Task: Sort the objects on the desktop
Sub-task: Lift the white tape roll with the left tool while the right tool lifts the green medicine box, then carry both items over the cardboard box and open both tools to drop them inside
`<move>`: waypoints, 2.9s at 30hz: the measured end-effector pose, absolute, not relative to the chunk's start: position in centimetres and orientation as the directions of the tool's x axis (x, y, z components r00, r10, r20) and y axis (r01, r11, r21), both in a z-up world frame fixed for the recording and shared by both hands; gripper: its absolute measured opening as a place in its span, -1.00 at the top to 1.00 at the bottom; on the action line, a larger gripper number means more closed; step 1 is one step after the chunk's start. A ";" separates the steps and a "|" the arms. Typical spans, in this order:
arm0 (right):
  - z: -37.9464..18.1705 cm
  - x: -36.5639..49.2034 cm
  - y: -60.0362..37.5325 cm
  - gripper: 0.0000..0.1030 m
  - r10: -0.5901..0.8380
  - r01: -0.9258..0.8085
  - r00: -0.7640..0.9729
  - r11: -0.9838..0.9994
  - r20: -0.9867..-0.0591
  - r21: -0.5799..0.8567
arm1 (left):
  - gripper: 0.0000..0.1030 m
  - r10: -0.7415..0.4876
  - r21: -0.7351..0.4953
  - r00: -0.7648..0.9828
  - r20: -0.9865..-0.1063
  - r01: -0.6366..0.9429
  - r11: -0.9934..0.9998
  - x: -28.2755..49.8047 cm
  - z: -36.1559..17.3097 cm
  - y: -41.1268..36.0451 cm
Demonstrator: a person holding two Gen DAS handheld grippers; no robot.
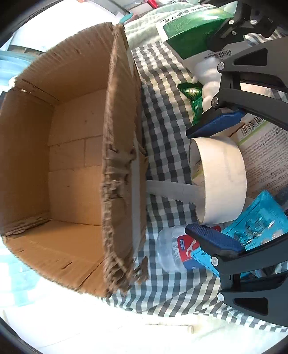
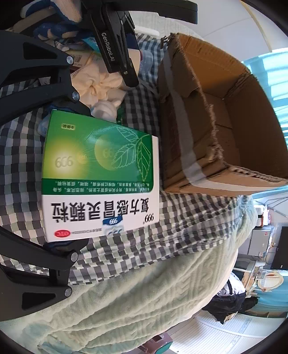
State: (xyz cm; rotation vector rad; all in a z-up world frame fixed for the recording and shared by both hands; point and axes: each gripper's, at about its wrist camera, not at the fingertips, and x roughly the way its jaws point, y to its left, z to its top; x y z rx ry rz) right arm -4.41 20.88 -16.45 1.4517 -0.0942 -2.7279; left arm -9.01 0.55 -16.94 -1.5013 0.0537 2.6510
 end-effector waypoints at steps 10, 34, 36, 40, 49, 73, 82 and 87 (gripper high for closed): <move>-13.6 -3.2 20.5 -0.51 -0.056 0.024 -0.638 -0.998 -0.768 0.054 | -0.54 0.090 -0.038 -0.564 -0.821 -0.104 -0.994 -6.3 -11.7 -1.4; -3.7 2.1 19.7 -0.51 -0.086 0.071 -0.832 -0.996 -0.548 0.049 | -0.54 0.156 -0.074 -0.727 -0.669 -0.144 -0.987 -2.4 -3.8 1.5; -2.9 2.8 19.6 -0.51 -0.083 0.065 -0.845 -0.996 -0.528 0.054 | -0.54 0.153 -0.066 -0.748 -0.646 -0.145 -0.987 -1.7 -2.8 1.6; -1.4 4.1 19.5 -0.51 -0.090 0.067 -0.867 -0.996 -0.491 0.064 | -0.54 0.158 -0.055 -0.784 -0.601 -0.156 -0.986 0.0 -1.2 1.6; 1.4 6.4 18.1 -0.51 -0.095 0.079 -0.906 -0.995 -0.412 0.057 | -0.54 0.185 -0.069 -0.834 -0.519 -0.175 -0.982 2.2 1.9 0.7; 8.8 7.7 15.4 -0.51 -0.125 0.123 -0.969 -0.992 -0.214 0.026 | -0.54 0.156 -0.061 -0.962 -0.224 -0.146 -0.987 4.2 8.7 -1.3; 11.3 5.7 15.1 -0.51 -0.148 0.144 -0.976 -0.989 -0.161 0.033 | -0.54 0.108 0.025 -0.987 -0.121 -0.112 -0.993 3.0 11.3 -0.6; 12.0 3.6 15.0 -0.51 -0.138 0.136 -0.980 -0.990 -0.142 0.020 | -0.54 0.105 0.024 -0.988 -0.114 -0.108 -0.994 0.8 11.4 -0.3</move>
